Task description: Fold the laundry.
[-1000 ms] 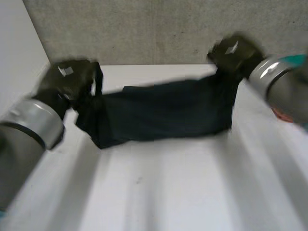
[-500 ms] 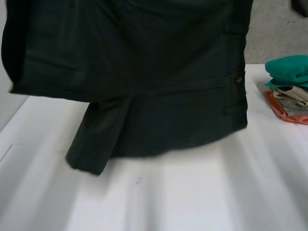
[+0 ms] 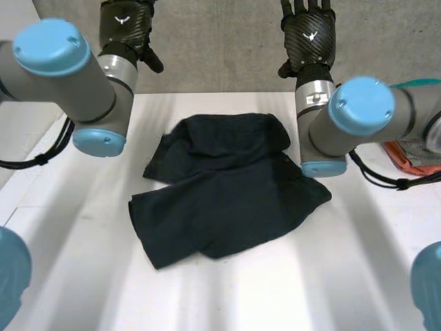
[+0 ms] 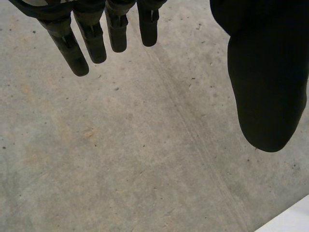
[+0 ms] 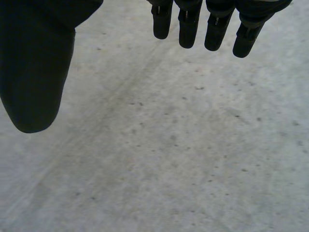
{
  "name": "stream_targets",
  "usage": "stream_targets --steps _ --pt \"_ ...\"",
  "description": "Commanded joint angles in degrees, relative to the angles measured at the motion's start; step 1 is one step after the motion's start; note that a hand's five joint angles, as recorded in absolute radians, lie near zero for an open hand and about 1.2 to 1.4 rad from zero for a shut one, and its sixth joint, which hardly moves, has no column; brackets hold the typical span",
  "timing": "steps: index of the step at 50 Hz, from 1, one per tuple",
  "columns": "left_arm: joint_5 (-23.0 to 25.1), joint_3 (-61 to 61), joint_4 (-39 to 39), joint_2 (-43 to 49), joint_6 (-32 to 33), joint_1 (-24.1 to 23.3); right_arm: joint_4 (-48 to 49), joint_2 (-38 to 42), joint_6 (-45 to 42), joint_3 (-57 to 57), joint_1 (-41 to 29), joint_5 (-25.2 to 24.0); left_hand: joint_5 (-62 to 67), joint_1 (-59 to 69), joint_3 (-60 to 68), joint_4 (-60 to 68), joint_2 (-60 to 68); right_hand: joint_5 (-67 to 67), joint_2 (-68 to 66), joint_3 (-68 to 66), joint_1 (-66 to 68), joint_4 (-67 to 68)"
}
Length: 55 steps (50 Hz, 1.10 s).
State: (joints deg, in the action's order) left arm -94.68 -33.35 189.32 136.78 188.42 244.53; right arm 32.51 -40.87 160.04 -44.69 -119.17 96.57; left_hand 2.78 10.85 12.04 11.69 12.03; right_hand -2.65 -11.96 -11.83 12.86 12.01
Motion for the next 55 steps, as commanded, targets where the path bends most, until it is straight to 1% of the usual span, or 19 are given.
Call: stream_targets --steps 1,3,6,8,10,11,16,18,20,22,23,25,26,29,33,40,44,48,55 --pt "-2.17 -10.75 -8.08 -11.17 0.45 -0.28 -18.6 -9.48 5.63 -4.61 3.76 -11.13 -2.78 -0.85 -2.04 -1.69 -2.03 2.65 1.96 1.83 -2.86 -2.01" --pt "-2.53 -18.28 -11.67 -16.42 0.98 -0.72 -25.78 -12.37 4.06 -7.15 5.34 -15.59 -2.78 -0.85 -2.04 -1.69 -2.03 2.65 1.96 1.83 -2.86 -2.01" --pt "-2.09 -27.0 -15.11 -21.8 1.16 -1.69 -32.14 -15.28 1.69 -10.49 7.28 -19.48 -2.78 -0.85 -2.04 -1.69 -2.03 2.65 1.96 1.83 -2.86 -2.01" --pt "-1.04 -36.05 -18.36 -26.99 0.98 -3.09 -37.5 -17.83 -1.83 -14.36 9.38 -22.56 3.13 5.06 3.86 4.22 3.88 2.5 1.81 1.68 -2.71 -1.86" --pt "0.19 -42.38 -20.56 -30.24 0.98 -4.06 -40.58 -19.42 -4.99 -17.26 10.7 -24.32 4.83 6.76 5.56 5.91 5.58 -1.71 -2.4 -2.53 1.5 2.35" --pt "1.94 -48.59 -22.22 -33.22 0.98 -5.2 -43.12 -20.55 -8.48 -20.14 12.1 -25.98 8.33 10.26 9.07 9.42 9.08 -5.05 -5.75 -5.88 4.85 5.7" --pt "8.27 -65.15 -24.97 -39.57 0.63 -8.63 -47.89 -22.24 -20.36 -29.03 16.15 -31.0 25.5 27.43 26.23 26.58 26.25 -18.53 -19.22 -19.35 18.32 19.17" --pt "9.86 -69.55 -24.44 -40.63 0.46 -9.6 -47.89 -21.71 -23.88 -31.32 17.21 -32.06 28.54 30.47 29.28 29.63 29.29 -23.07 -23.76 -23.89 22.86 23.71" --pt "10.83 -73.69 -21.99 -40.9 0.19 -10.74 -47.19 -20.22 -28.02 -33.96 18.44 -32.67 27.04 28.97 27.78 28.13 27.8 -25.11 -25.8 -25.93 24.9 25.75" --pt "10.31 -75.54 -19.53 -40.37 -0.16 -10.92 -45.96 -18.9 -29.08 -35.02 19.06 -32.76 24.36 26.29 25.1 25.45 25.12 -25.44 -26.13 -26.26 25.23 26.08" --pt "9.26 -76.76 -16.73 -39.5 -0.25 -10.83 -44.04 -17.5 -28.91 -35.81 19.49 -32.94 18.85 20.78 19.59 19.94 19.6 -26.44 -27.13 -27.26 26.23 27.08" --pt "7.76 -77.56 -13.64 -38.44 -0.16 -10.66 -41.49 -16.0 -28.47 -36.25 19.85 -33.11 14.44 16.37 15.17 15.53 15.19 -26.62 -27.31 -27.44 26.41 27.26" --pt "5.75 -77.83 -10.41 -37.22 0.1 -10.57 -38.52 -14.69 -27.86 -36.69 20.02 -33.37 12.26 14.19 12.99 13.34 13.01 -26.62 -27.31 -27.44 26.41 27.26" --pt "1.71 -78.01 -4.78 -34.93 0.63 -10.22 -32.8 -12.66 -25.93 -37.66 20.11 -34.25 10.22 12.15 10.96 11.31 10.98 -26.62 -27.31 -27.44 26.41 27.26" --pt "-0.77 -77.74 -0.46 -32.99 1.25 -10.22 -27.61 -11.43 -23.03 -38.62 19.59 -35.13 9.88 11.81 10.62 10.97 10.63 -27.63 -28.32 -28.45 27.42 28.27" --pt "-0.95 -76.78 1.49 -30.79 3.88 -10.74 -23.2 -10.72 -20.21 -39.24 18.36 -35.49 9.71 11.64 10.45 10.8 10.46 -27.96 -28.66 -28.79 27.76 28.61" --pt "-1.03 -76.16 3.33 -30.44 5.73 -10.39 -21.44 -10.28 -19.77 -39.59 17.48 -35.4 9.88 11.81 10.61 10.97 10.63 -31.48 -32.18 -32.31 31.28 32.13" --pt "-0.86 -75.37 5.53 -29.56 6.43 -9.78 -20.73 -9.93 -19.77 -39.68 16.69 -35.22 10.22 12.15 10.95 11.3 10.97 -39.56 -40.25 -40.38 39.35 40.2" --pt "-0.86 -71.51 7.11 -25.43 9.59 -9.16 -20.38 -9.4 -19.86 -39.77 15.98 -34.61 10.55 12.48 11.29 11.64 11.31 -40.92 -41.61 -41.74 40.71 41.56"
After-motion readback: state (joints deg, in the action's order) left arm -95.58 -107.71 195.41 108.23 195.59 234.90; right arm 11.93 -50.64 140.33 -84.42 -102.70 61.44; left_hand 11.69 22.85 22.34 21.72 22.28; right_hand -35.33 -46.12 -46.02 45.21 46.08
